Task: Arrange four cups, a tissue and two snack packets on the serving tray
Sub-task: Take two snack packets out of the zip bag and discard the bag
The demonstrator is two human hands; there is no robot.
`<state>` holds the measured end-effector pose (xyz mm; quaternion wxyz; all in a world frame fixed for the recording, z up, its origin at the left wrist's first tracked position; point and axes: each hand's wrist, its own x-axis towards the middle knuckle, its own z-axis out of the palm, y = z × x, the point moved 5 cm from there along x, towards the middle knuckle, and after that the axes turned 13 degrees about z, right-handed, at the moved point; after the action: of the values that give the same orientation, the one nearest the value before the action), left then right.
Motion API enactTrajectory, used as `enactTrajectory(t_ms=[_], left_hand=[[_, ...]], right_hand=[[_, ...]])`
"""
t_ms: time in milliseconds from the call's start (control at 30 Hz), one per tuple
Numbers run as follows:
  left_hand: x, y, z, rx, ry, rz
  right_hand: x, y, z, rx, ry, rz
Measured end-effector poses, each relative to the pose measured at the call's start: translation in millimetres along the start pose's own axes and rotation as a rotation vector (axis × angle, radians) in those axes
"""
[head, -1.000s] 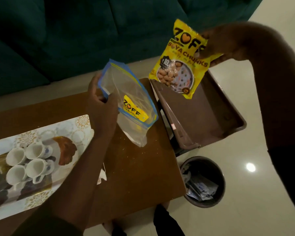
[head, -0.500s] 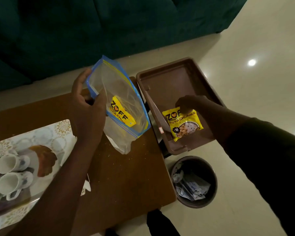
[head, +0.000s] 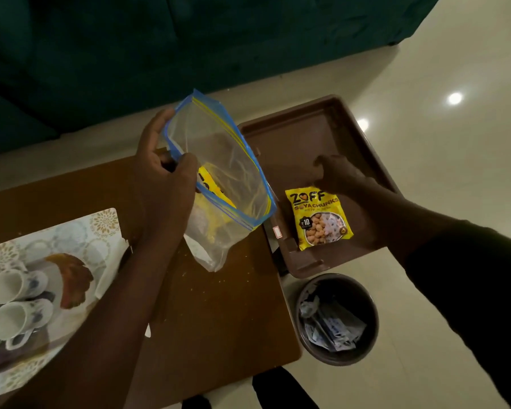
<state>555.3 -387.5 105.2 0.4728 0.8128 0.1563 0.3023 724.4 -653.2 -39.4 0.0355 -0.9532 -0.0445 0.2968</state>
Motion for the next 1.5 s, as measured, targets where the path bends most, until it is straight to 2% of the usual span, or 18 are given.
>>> enactTrajectory(t_ms=[100,167,233,267,300,367,467,567,733,833,1000,1167,1267,1400,1500], left_hand=[[2,8,6,-0.034,-0.007,0.003],[-2,7,9,-0.052,-0.014,-0.025],[-5,4,10,-0.069,-0.015,-0.045],[-6,3,10,-0.065,-0.024,-0.047],[-6,2,9,-0.06,-0.039,-0.047],[-3,3,7,-0.07,-0.062,-0.049],[2,11,3,-0.097,-0.068,-0.043],[-3,22,4,-0.119,-0.09,-0.017],[-13,26,-2,-0.127,-0.103,-0.012],[-18,26,-8,-0.134,-0.114,-0.032],[-25,21,-19,-0.152,-0.126,-0.048],[-34,15,-28,-0.099,-0.128,-0.054],[-36,12,-32,-0.081,-0.119,-0.065],[-35,13,-30,-0.054,-0.082,-0.064],[-33,13,-26,0.012,-0.044,-0.095]], right_hand=[[-19,-41,-76,0.327,0.292,-0.126],[-51,-78,-131,0.632,0.396,-0.234],[-86,-112,-165,0.985,0.234,-0.371],[-100,-128,-169,1.052,0.105,-0.433],[-112,-144,-165,0.995,-0.033,-0.462],[-122,-168,-136,0.724,-0.267,-0.405],[-120,-178,-84,0.502,-0.439,-0.234],[-118,-185,-55,0.279,-0.369,-0.237],[-120,-187,-19,0.105,-0.358,-0.115],[-118,-192,-1,0.034,-0.316,-0.109],[-108,-192,34,0.128,-0.234,-0.051],[-105,-189,48,0.106,-0.105,0.178],[-104,-192,41,0.105,-0.061,0.116],[-113,-196,14,0.062,-0.051,-0.061],[-133,-194,-26,0.012,0.072,-0.213]])
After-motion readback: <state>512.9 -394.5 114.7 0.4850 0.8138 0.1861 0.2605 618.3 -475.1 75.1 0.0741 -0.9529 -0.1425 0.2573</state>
